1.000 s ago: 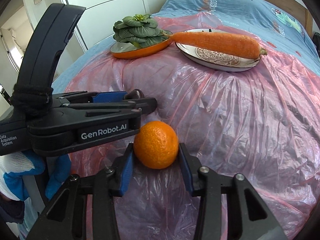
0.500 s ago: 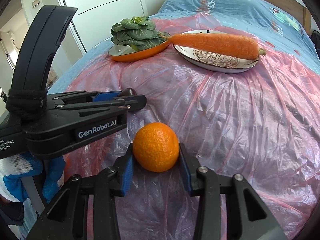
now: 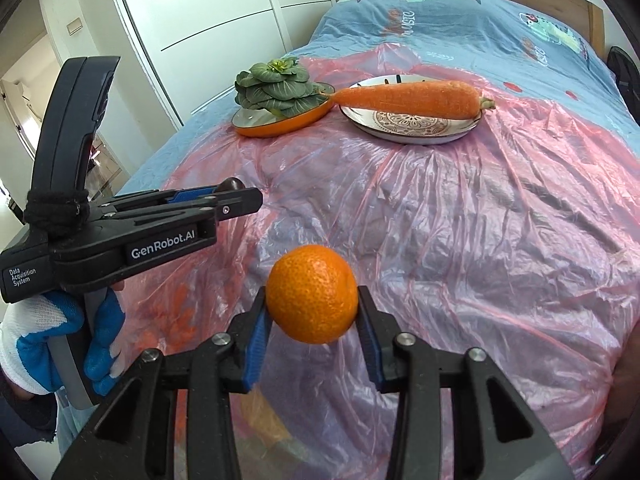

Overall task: Organize fruits
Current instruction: 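Carry the orange and plum over the green tray with both tools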

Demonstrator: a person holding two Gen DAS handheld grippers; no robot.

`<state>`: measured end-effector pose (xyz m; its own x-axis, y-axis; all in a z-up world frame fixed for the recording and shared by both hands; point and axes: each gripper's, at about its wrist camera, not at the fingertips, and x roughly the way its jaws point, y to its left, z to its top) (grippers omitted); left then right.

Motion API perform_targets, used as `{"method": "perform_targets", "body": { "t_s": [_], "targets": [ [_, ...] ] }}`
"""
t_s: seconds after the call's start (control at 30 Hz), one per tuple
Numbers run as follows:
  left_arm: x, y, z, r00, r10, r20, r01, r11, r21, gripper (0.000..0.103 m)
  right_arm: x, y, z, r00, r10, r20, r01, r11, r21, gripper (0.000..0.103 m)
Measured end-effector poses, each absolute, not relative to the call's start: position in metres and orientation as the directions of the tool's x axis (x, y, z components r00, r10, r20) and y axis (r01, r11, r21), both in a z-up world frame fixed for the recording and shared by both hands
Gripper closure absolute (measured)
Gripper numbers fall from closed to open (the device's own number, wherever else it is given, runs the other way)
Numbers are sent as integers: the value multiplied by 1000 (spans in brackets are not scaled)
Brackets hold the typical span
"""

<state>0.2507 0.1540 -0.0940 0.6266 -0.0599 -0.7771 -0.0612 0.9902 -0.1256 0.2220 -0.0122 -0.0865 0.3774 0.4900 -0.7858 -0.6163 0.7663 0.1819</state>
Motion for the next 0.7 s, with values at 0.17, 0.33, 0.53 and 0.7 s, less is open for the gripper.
{"method": "perform_targets", "body": {
  "t_s": [0.17,0.33,0.53,0.7],
  "targets": [
    [218,144,-75,642,-61,-765,-51,991,-122,78,192,-28,-71,384,494,-780,-618,765,181,54],
    [182,129,-59,649,-70,-757,-27,993,-116,78,163,-46,-57,393,490,-778,-611,771,177,54],
    [141,109,-44,656,-100,-748,8,992,-126,78,128,-67,-43,409,478,-777,-593,787,172,54],
    [107,90,-37,653,-136,-745,45,989,-140,78,99,-87,-35,426,463,-778,-574,802,163,54]
  ]
}}
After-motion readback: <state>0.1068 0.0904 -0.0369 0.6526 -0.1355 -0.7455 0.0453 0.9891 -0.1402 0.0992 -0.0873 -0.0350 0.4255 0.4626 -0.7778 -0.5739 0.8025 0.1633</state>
